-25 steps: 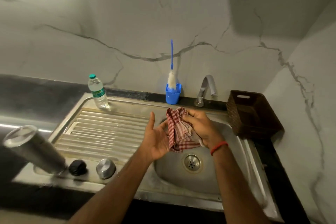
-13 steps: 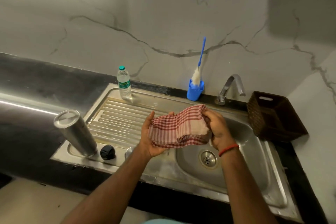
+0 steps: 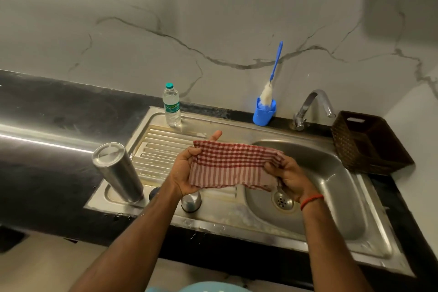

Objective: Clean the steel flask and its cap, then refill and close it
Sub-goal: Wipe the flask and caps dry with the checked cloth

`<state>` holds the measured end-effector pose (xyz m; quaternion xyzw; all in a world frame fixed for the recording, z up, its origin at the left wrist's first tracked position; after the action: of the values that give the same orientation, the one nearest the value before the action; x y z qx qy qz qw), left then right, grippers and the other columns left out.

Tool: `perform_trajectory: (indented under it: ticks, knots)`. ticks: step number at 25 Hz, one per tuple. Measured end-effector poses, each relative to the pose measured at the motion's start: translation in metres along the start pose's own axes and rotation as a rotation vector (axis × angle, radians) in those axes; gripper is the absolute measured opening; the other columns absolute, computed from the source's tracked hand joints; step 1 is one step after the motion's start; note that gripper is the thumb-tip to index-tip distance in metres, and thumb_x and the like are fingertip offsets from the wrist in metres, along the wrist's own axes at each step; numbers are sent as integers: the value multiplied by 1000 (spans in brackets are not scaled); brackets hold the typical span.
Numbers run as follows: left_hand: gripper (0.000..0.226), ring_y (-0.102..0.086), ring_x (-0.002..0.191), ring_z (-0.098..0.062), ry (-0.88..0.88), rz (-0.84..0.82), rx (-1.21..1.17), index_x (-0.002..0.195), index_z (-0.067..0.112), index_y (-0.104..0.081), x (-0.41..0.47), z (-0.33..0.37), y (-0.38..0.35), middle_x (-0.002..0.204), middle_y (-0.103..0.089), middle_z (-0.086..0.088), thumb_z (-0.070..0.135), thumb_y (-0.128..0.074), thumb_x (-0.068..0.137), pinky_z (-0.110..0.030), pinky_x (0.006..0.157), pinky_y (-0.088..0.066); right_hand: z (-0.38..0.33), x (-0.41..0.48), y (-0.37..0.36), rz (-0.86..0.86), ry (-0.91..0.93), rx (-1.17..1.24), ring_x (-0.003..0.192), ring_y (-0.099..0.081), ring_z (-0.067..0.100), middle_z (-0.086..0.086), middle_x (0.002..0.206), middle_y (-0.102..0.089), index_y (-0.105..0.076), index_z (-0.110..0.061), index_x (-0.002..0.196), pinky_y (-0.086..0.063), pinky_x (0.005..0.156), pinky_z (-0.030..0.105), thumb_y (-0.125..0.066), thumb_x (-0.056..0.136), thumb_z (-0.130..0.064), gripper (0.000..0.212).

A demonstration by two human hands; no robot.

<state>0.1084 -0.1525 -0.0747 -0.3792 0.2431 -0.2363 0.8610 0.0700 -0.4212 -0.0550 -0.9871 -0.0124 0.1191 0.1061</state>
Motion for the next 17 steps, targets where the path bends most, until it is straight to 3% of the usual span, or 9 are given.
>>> perform_trajectory:
  ticks: [5, 13, 15, 17]
  knots:
    - [60, -50, 130, -36, -1, 14, -18, 150, 24, -49, -4, 5, 23, 150, -50, -15, 26, -29, 94, -59, 111, -38, 20, 4, -17, 127, 14, -111, 104, -70, 34, 13, 107, -76, -72, -9, 112, -60, 85, 42, -73, 78, -16, 35]
    - [62, -62, 112, -37, 71, 169, 60, 140, 10, -59, -11, 13, 50, 135, -60, -20, 18, -56, 78, -51, 92, -52, 20, 10, -33, 54, -9, -146, 103, -72, 29, 15, 109, -74, -67, -5, 119, -61, 84, 40, -78, 67, 17, 57]
    - [52, -63, 110, -37, 75, 215, 81, 134, 10, -63, -13, 16, 54, 131, -63, -20, 15, -54, 83, -54, 95, -51, 22, 14, -37, 48, -23, -154, 102, -72, 27, 14, 109, -75, -67, -6, 119, -61, 84, 40, -77, 68, 17, 57]
    - [50, -59, 120, -37, 65, 236, 78, 136, 12, -63, -14, 18, 59, 139, -60, -20, 17, -47, 89, -58, 110, -42, 23, 19, -40, 80, -12, -93, 98, -72, 29, 14, 106, -75, -68, -4, 116, -62, 80, 38, -74, 73, 12, 47]
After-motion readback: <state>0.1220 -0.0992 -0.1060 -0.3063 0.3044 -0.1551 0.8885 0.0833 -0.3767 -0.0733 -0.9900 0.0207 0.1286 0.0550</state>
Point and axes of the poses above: each hand's wrist, its own x-axis towards the middle knuckle, its own y-axis out of the back of the hand, z = x × y, the point moved 2 cm from there along x, towards the middle knuckle
